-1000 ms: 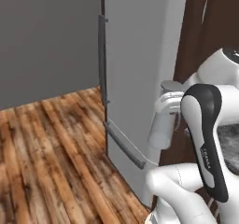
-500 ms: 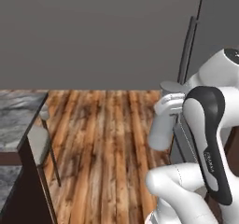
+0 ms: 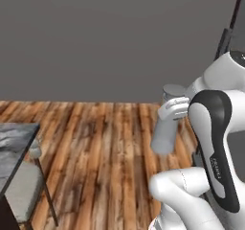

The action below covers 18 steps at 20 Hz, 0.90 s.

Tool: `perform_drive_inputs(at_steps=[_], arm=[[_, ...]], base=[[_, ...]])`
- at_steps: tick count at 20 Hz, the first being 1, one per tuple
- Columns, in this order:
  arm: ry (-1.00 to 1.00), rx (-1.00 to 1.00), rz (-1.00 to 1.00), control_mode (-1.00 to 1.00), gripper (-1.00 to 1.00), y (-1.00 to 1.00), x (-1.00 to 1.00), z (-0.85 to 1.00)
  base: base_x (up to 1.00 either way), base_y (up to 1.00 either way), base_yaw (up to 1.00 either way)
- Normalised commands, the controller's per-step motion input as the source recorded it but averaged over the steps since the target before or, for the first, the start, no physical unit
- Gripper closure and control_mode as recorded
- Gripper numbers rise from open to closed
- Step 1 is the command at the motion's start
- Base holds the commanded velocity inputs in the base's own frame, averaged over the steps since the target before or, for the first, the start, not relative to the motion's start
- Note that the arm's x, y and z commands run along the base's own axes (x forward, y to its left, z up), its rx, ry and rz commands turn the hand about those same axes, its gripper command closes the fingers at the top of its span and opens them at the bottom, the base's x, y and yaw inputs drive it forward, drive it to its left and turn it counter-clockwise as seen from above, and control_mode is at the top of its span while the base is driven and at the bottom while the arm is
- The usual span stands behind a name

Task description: There is a tray on the dining counter. Grab the cup, mug, and pitcher and place them on the tray. The pitcher may be placed next to the tray if it cannot fit the tray.

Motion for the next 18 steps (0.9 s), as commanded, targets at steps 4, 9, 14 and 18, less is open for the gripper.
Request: perform_drive_inputs(at_steps=[4,9,14,18], arm=[[0.0,0.0,0.0,1.0,1.0,0.0,0.0,0.0],[0.0,0.0,0.0,1.0,1.0,0.0,0.0,0.0],[0.0,0.0,0.0,1.0,1.0,0.0,0.0,0.0],[0.0,0.0,0.0,1.0,1.0,0.0,0.0,0.0]], base=[[1.0,0.0,0.03],[1.0,0.06,0.04],[1.0,0.55,0.09],[1.0,0.83,0.33]])
